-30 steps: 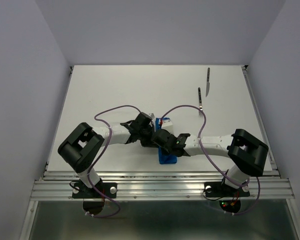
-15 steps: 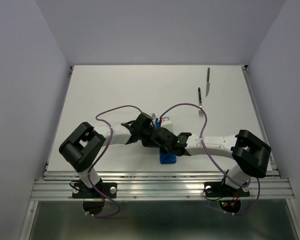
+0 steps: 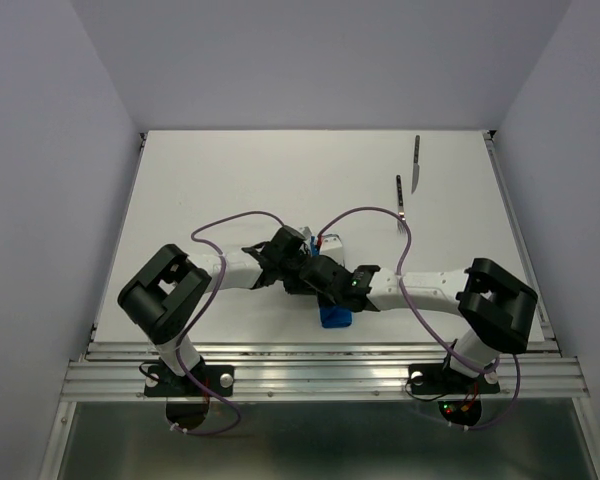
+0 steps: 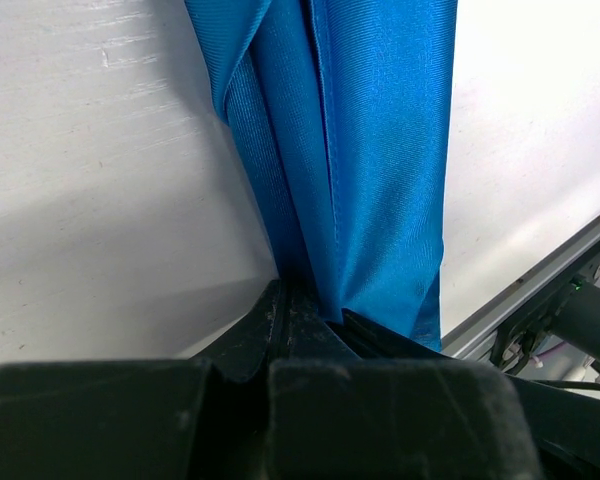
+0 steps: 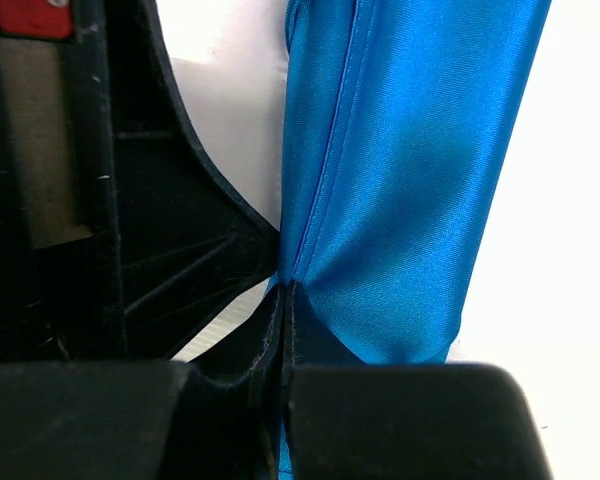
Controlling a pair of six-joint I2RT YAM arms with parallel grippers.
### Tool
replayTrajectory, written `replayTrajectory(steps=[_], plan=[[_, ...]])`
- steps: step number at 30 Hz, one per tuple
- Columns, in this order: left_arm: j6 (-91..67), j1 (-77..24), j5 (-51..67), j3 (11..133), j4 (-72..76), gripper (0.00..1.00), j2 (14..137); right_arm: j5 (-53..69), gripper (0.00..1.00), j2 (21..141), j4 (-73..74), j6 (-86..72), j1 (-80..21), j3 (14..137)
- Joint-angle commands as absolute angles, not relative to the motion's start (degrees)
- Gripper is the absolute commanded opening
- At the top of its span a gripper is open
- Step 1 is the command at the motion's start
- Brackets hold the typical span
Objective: Fold the napkin into a case and place the utensils inside
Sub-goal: Grasp the top corner of the smaller rectangle folded napkin from the folded napkin.
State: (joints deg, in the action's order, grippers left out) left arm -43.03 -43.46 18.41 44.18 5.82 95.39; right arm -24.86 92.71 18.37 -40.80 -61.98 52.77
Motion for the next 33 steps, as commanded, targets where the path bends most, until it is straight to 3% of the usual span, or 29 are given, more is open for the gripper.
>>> replayTrajectory(steps=[1,12,14,21,29,30,33], plan=[[-42.8,-44.0,17.1,42.4,3.8,0.00,94.4,-26.5,0.01,92.9,14.0,-41.8,-62.7,53.0],[-43.0,-44.0,14.9,41.7,0.4,0.00,90.5,-27.8,0.25,91.7,12.9,-41.4,-62.7,52.9],[-43.0,-44.0,14.6,41.7,0.1,0.04,90.1,-27.9,0.27,90.7,12.9,-41.2,-62.7,52.8],[-42.5,-43.9,13.7,41.7,-1.6,0.10,88.9,-27.9,0.50,86.9,13.6,-41.4,-62.7,52.3],[-43.3,-43.2,12.6,42.1,-2.0,0.12,87.1,-28.3,0.49,81.0,14.6,-43.9,-60.0,48.1],[-43.5,-43.2,12.4,42.2,-1.9,0.20,86.8,-28.1,0.44,79.8,14.6,-44.5,-59.2,47.4],[-44.0,-43.2,12.0,43.0,-1.9,0.29,86.4,-25.9,0.30,78.1,14.7,-46.1,-55.1,44.1]])
